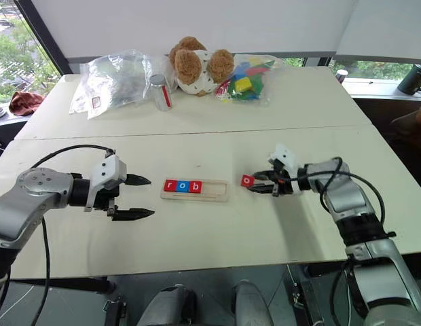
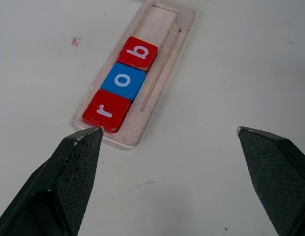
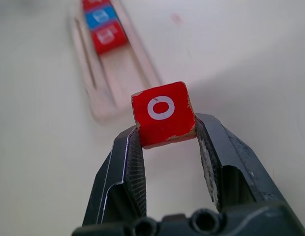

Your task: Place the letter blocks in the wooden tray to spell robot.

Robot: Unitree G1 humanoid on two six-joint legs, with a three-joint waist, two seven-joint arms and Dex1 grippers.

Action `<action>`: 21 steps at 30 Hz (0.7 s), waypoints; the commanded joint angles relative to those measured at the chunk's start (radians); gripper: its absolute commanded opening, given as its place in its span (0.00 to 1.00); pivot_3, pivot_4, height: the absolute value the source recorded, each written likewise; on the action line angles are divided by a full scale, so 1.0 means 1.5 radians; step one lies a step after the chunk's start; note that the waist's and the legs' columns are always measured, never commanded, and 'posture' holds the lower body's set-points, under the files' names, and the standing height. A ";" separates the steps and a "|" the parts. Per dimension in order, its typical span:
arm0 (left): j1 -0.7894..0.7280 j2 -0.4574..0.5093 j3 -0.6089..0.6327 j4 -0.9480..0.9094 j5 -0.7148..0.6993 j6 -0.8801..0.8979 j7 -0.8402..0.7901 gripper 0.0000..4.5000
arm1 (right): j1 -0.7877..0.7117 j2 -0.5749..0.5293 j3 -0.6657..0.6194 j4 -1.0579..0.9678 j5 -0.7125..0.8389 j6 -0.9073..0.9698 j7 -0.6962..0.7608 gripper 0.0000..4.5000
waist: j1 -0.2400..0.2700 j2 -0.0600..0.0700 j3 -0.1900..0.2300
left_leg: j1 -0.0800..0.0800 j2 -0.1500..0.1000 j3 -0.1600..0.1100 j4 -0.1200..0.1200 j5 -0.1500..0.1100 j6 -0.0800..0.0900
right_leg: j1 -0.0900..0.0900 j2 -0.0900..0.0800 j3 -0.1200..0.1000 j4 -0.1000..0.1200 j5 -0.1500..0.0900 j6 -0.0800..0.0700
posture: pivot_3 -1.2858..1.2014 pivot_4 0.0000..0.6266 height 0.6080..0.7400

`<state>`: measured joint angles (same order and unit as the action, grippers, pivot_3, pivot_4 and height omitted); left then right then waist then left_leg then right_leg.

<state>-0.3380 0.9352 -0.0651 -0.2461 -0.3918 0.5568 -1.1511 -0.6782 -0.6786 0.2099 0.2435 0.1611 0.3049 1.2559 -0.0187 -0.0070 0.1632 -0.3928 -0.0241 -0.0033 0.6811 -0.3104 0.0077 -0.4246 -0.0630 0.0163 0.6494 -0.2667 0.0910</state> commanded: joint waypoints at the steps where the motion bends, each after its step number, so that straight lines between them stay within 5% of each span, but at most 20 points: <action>1: 0.004 0.008 0.012 -0.010 0.008 -0.011 0.003 1.00 | -0.041 0.026 0.046 -0.015 -0.034 -0.002 0.005 0.25 | 0.001 0.000 0.000 | 0.000 0.000 0.000 0.000 0.000 0.000 | 0.000 0.000 0.000 0.000 0.000 0.000 | 0.52 0.24 1.00; 21: 0.050 -0.002 0.020 -0.046 0.007 0.003 0.051 1.00 | -0.080 0.117 0.125 0.022 -0.119 0.036 -0.035 0.25 | 0.003 0.000 0.000 | -0.004 -0.001 -0.001 0.001 0.000 -0.001 | -0.003 -0.001 -0.001 0.000 0.000 0.000 | 0.52 0.24 1.00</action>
<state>-0.2570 0.9344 -0.0525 -0.2963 -0.3817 0.5633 -1.0794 -0.7772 -0.5145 0.4023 0.2964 -0.0106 0.3583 1.2143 -0.0135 -0.0070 0.1631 -0.3981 -0.0255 -0.0044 0.6823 -0.3097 0.0063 -0.4286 -0.0643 0.0153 0.6494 -0.2667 0.0910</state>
